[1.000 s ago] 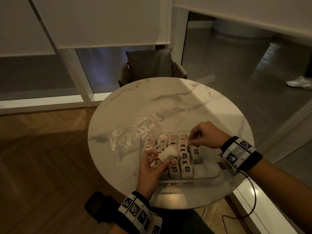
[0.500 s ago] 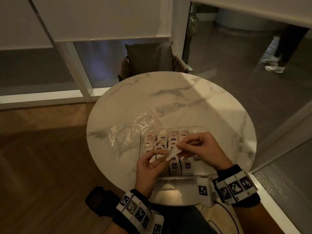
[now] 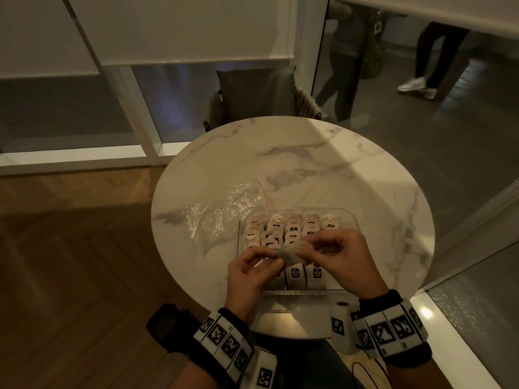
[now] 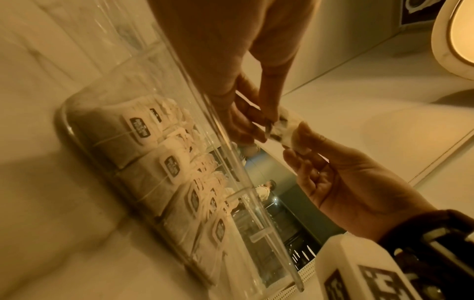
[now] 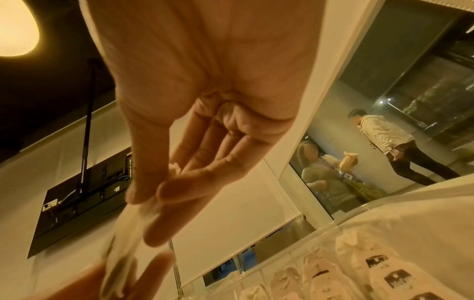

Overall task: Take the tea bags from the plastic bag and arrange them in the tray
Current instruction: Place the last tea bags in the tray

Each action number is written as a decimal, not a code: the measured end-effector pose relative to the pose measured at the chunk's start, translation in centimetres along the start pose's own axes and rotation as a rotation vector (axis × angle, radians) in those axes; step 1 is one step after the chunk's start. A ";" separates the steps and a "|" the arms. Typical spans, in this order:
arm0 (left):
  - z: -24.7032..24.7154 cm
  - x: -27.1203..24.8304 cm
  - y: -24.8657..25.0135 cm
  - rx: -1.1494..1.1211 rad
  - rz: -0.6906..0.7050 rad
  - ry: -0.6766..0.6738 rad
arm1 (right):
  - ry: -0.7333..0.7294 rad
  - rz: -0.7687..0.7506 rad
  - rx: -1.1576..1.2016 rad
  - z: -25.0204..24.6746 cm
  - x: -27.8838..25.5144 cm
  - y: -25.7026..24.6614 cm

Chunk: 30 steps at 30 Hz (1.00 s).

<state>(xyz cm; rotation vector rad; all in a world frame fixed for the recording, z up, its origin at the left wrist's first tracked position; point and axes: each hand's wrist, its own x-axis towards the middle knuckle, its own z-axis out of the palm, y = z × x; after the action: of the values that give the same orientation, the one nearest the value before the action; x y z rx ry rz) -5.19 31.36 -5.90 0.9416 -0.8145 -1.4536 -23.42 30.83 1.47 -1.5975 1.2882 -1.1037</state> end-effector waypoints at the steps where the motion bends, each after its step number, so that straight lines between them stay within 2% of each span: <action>1: 0.1 0.0 0.0 0.003 0.001 0.001 | 0.001 -0.002 0.010 0.1 0.0 0.0; 4: 0.3 -0.2 0.4 -0.032 -0.016 0.002 | 0.018 0.012 -0.023 0.0 0.0 0.0; 7: 0.5 -0.3 0.8 -0.032 -0.041 -0.054 | -0.090 0.081 -0.086 -0.7 -0.1 0.0; 12: 0.2 0.1 1.1 0.089 -0.094 -0.152 | -0.116 0.088 -0.100 -0.8 -0.2 0.0; 17: 0.4 0.4 0.5 0.248 -0.088 -0.111 | 0.011 0.080 0.002 0.1 0.0 0.3; 23: 0.7 0.3 0.7 0.214 -0.070 -0.103 | 0.054 0.079 0.026 0.5 0.2 0.5; 27: 0.6 0.4 0.8 0.177 -0.094 -0.119 | 0.137 0.028 -0.081 0.4 0.2 0.9; 30: 0.7 0.3 0.7 0.206 -0.079 -0.122 | 0.131 0.020 -0.156 -0.2 0.2 1.1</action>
<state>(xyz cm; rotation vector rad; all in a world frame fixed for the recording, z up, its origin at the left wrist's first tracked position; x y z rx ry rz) -5.48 30.94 -5.05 1.0569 -1.0424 -1.5274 -23.86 30.47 0.56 -1.6439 1.5055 -1.1351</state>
